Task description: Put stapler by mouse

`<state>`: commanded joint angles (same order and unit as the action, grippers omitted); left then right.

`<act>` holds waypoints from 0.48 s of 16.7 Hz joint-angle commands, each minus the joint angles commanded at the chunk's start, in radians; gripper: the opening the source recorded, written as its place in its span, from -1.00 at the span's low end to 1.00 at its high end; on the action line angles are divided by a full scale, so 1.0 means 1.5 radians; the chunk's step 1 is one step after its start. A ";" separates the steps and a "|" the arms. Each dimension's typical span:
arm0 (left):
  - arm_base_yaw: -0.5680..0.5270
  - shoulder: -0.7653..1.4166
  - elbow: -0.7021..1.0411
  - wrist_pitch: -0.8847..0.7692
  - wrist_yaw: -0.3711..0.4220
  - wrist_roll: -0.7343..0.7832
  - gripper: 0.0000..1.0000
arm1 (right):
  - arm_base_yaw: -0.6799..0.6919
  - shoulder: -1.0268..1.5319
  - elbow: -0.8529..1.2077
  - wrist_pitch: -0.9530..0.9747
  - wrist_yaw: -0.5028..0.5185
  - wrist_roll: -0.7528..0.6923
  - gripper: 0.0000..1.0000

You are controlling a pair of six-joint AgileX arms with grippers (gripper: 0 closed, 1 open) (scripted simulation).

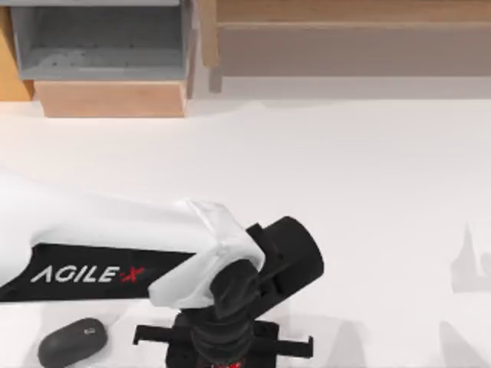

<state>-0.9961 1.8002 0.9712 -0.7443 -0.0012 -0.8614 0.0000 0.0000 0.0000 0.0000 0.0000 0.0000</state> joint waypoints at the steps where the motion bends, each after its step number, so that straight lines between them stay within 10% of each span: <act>1: 0.000 0.000 0.000 0.000 0.000 0.000 -0.81 | 0.000 0.000 0.000 0.000 0.000 0.000 1.00; 8: 0.000 0.000 0.000 0.000 0.000 0.000 -1.00 | 0.000 0.000 0.000 0.000 0.000 0.000 1.00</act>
<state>-0.9961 1.8002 0.9712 -0.7443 -0.0012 -0.8614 0.0000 0.0000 0.0000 0.0000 0.0000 0.0000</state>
